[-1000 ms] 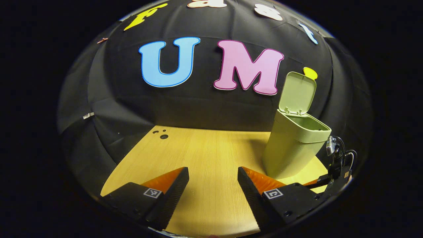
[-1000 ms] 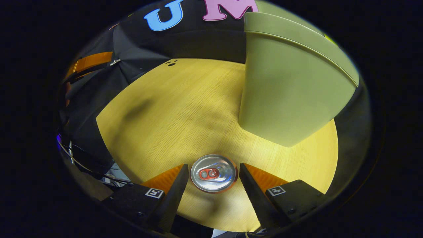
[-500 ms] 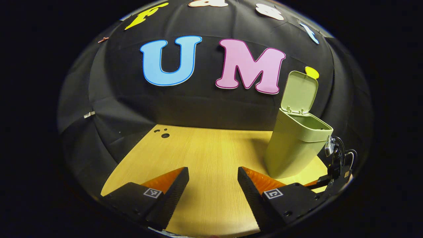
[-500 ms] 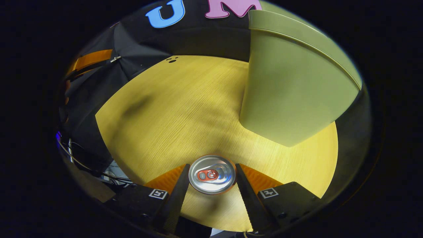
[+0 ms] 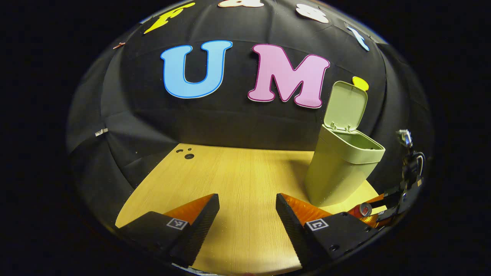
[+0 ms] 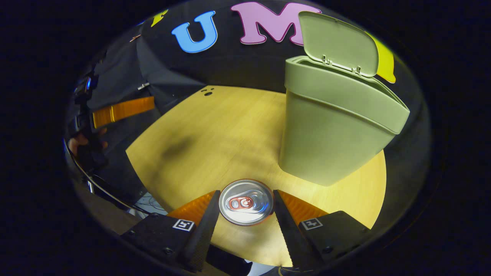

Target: Press the lid of the desktop garbage bin to open it, pick up the crumpled paper on the desktop and throw it into the bin, then pick up the pop can on the desktop and drop it into the bin, and finally close the garbage bin lid.

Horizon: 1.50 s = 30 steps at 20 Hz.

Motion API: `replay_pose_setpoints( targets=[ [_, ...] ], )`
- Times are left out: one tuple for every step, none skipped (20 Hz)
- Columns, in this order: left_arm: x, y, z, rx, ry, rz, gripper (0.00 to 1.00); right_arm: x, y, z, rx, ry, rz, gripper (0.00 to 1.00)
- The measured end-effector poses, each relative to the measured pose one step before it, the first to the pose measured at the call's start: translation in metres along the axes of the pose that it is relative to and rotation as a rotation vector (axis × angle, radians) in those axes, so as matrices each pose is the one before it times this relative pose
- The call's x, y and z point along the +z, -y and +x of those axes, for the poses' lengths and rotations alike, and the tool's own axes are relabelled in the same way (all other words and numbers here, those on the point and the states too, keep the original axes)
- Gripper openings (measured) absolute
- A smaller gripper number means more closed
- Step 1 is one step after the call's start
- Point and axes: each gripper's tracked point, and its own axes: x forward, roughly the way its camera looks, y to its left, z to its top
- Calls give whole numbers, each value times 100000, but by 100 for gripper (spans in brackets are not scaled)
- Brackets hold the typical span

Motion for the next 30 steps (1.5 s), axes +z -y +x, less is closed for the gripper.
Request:
replay_pose_setpoints(
  targets=[
    [-96, 63, -13, -17, -5, 120, 96, 878, -298, -586, 1826, 1689, 1311, 85],
    [71, 10, 84, -73, 35, -3, 96, 1017, -417, -479, 1868, 2143, 1526, 84],
    [24, 21, -68, -85, 7, -18, 96, 981, -693, -524, 2473, 2293, 1838, 84],
    [112, -85, -40, 11, 70, -9, 96, 913, -861, -662, 2201, 2328, 1784, 84],
    [-60, -41, -20, 51, 64, -19, 96, 1071, -685, -559, 2280, 2247, 1712, 84],
    [101, -51, 37, 40, 100, -5, 96, 968, -569, -295, 2451, 2437, 1904, 84],
    [19, 74, 64, 126, 63, 29, 96, 953, -371, -267, 1682, 2274, 2066, 84],
    [73, -79, -32, 155, -63, -7, 96, 1094, -123, -246, 629, 2595, 1756, 84],
    [-42, -84, -35, 189, 36, -75, 93, 1284, -142, -443, 680, 3236, 1592, 84],
    [45, -139, 0, 98, 97, -103, 96, 1195, -329, -307, 776, 3328, 1453, 84],
    [19, -9, -89, 91, 104, -80, 96, 1508, 62, -382, -342, 3697, 1466, 84],
    [34, -13, -11, 21, 73, 3, 96, 1466, 50, -367, 203, 3606, 1286, 84],
    [-48, -34, -98, 13, 96, 19, 96, 1499, 122, -366, -116, 3269, 1039, 84],
    [56, 32, -11, -42, 17, -23, 96, 1559, 421, -625, -821, 3420, 394, 84],
    [-59, 101, -33, -6, 55, -50, 96, 1593, 591, -249, -1323, 3477, -360, 84],
    [17, 39, -36, -111, 21, -89, 96, 727, 448, 16, -1662, 2840, -936, 84],
    [-96, 3, -115, -66, -27, -13, 96, 1004, 507, -175, -1696, 2591, -876, 84],
    [58, 34, 52, -68, -19, 104, 96, 1100, 626, -113, -1269, 2757, -268, 84],
    [-7, 120, -109, -28, -46, 156, 96, 1196, 546, -109, -1040, 2255, 43, 84],
    [20, 123, -41, -85, 93, 146, 96, 934, 760, -34, -1508, 1876, 69, 84],
    [-23, -49, 62, -8, -74, -9, 96, 847, 727, 67, -1531, 1721, -174, 84],
    [55, -7, -85, -81, -4, -28, 96, 643, 565, 165, -1507, 1384, -277, 84],
    [-103, 3, -45, 67, -84, 4, 96, 706, 667, 240, -1495, 1434, -642, 84],
    [-31, 13, 24, 119, 65, 31, 96, 354, 731, 159, -1815, 731, -706, 84],
    [-106, 120, -45, 268, -94, -42, 96, 186, 780, 293, -1617, 100, -485, 84],
    [11, -53, -64, 207, -150, -14, 96, 155, 665, 182, -1442, 154, -101, 84],
    [-10, -13, -86, 187, -58, -37, 96, 133, 603, 309, -1228, -14, 236, 84],
    [32, 28, 33, 147, -127, -55, 96, -14, 368, 368, -1397, -221, 138, 84],
    [-116, -12, 61, 118, -118, -86, 96, -19, 632, 419, -1740, -224, -413, 84],
    [39, 59, 5, 163, -13, -23, 96, -89, 669, 326, -1379, 5, -410, 84]
  ],
)
